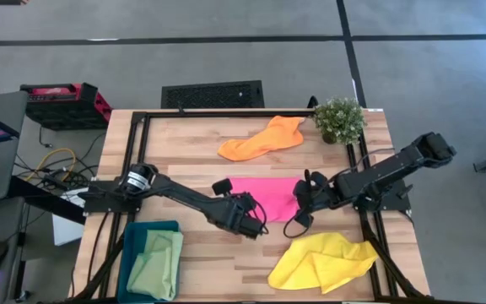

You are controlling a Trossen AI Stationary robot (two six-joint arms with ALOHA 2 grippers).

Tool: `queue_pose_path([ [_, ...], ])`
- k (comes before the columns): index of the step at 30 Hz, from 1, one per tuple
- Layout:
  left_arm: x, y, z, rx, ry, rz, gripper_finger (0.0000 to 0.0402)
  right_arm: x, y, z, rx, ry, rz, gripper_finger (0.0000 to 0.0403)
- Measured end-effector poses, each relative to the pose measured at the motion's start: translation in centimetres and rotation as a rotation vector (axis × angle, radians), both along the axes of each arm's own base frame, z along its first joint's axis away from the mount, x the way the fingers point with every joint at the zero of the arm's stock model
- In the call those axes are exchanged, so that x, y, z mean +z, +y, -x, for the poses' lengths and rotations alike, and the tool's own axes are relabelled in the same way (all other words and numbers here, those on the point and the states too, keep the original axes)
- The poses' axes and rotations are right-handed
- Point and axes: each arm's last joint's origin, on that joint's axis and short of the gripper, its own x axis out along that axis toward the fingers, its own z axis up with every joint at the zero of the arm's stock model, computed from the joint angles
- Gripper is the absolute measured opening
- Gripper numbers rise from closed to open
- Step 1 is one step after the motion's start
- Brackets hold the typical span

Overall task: Fold microfiber towels
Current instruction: Fold the pink microfiber towel

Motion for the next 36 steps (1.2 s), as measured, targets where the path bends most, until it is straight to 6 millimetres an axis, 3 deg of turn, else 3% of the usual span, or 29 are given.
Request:
queue_pose_path([
  [10,-2.3,3.3,-0.3,0.027,0.028,-0.018,0.0000,-0.2,-1.2,0.3,-0.073,0.054,0.020,0.0008],
  [20,-2.8,4.5,-0.4,0.039,0.042,-0.020,0.0004,-0.2,-1.3,0.2,-0.060,0.057,0.016,0.0033],
  [36,-2.8,6.1,-1.0,0.017,0.047,-0.011,0.0130,-0.2,-2.7,-0.1,-0.051,0.073,0.043,0.0163],
])
